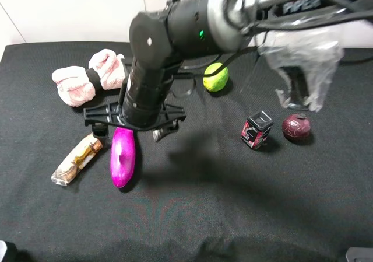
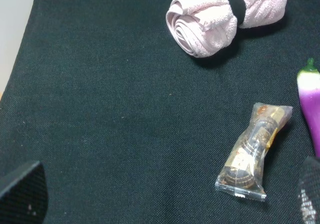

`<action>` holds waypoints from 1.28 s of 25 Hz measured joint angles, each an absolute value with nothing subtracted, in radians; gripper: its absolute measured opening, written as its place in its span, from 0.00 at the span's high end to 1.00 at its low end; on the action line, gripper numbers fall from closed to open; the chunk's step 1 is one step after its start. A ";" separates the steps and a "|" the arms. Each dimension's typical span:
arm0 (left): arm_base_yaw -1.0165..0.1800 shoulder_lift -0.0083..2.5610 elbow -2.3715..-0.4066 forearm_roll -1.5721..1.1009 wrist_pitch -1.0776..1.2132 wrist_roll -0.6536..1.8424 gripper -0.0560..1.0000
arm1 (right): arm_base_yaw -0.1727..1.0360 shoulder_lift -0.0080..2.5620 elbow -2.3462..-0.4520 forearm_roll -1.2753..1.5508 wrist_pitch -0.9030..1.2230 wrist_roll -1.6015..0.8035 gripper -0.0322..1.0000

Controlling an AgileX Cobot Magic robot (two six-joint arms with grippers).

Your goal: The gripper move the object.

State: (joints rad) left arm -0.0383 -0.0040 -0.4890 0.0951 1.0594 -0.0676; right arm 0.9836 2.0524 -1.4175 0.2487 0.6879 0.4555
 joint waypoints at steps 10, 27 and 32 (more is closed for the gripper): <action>-0.038 -0.004 -0.489 0.095 1.059 -0.068 0.00 | 0.921 1.910 -1.417 0.199 0.800 0.361 0.30; -0.038 -0.004 -0.489 0.095 1.059 -0.068 0.00 | 0.706 1.697 -1.417 0.199 1.002 0.091 0.30; -0.038 -0.004 -0.489 0.095 1.059 -0.068 0.00 | 0.624 1.640 -1.417 0.199 1.089 0.016 0.30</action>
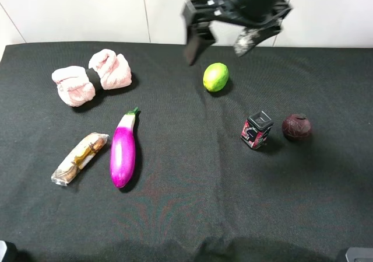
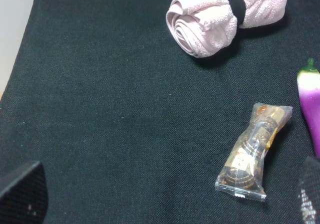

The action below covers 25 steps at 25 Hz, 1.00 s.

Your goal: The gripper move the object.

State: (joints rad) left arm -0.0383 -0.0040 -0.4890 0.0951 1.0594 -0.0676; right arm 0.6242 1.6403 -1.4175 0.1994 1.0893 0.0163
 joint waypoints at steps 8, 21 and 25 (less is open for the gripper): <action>-0.038 -0.004 -0.489 0.095 1.059 -0.068 0.00 | 0.530 1.575 -1.417 0.167 1.212 -0.082 0.30; -0.038 -0.004 -0.489 0.095 1.059 -0.068 0.00 | 0.527 1.382 -1.417 0.036 1.217 -0.095 0.30; -0.038 -0.004 -0.489 0.095 1.059 -0.068 0.00 | 0.527 1.312 -1.416 0.030 1.218 -0.097 0.30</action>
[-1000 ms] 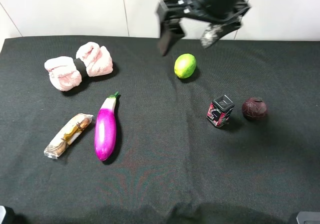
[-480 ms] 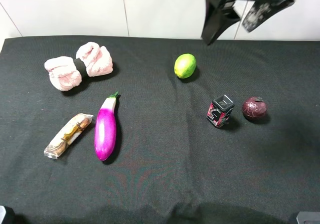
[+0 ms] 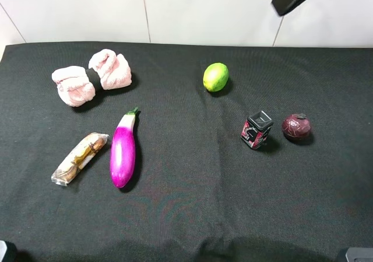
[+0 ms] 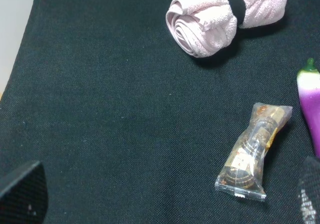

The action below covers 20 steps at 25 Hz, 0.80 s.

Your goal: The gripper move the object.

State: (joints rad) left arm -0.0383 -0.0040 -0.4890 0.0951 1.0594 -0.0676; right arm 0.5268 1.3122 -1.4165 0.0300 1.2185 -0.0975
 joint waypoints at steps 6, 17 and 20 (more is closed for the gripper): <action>-0.038 -0.004 -0.489 0.095 1.059 -0.068 0.00 | 0.527 1.197 -1.416 0.027 1.220 -0.098 0.30; -0.038 -0.004 -0.489 0.095 1.059 -0.068 0.00 | 0.527 1.021 -1.407 0.025 1.221 -0.062 0.30; -0.038 -0.004 -0.489 0.095 1.059 -0.068 0.00 | 0.527 0.959 -1.360 0.025 1.219 -0.055 0.30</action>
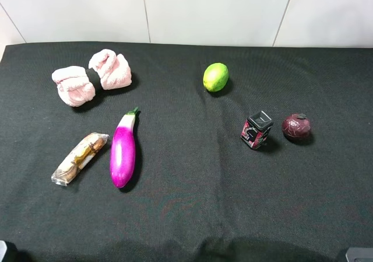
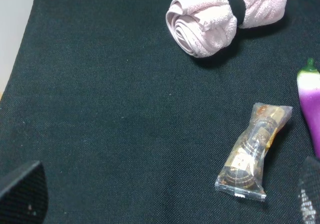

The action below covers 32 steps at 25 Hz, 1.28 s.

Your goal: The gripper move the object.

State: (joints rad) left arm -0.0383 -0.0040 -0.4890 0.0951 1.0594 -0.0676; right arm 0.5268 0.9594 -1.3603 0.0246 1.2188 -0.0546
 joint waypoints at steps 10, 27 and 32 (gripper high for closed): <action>-0.038 -0.004 -0.489 0.095 1.059 -0.068 0.00 | 0.527 0.705 -1.038 0.013 1.221 0.000 0.30; -0.038 -0.004 -0.489 0.095 1.059 -0.068 0.00 | 0.174 0.371 -0.809 0.013 1.221 0.041 0.30; -0.038 -0.004 -0.489 0.095 1.059 -0.068 0.00 | 0.039 0.250 -0.733 0.013 1.222 0.041 0.30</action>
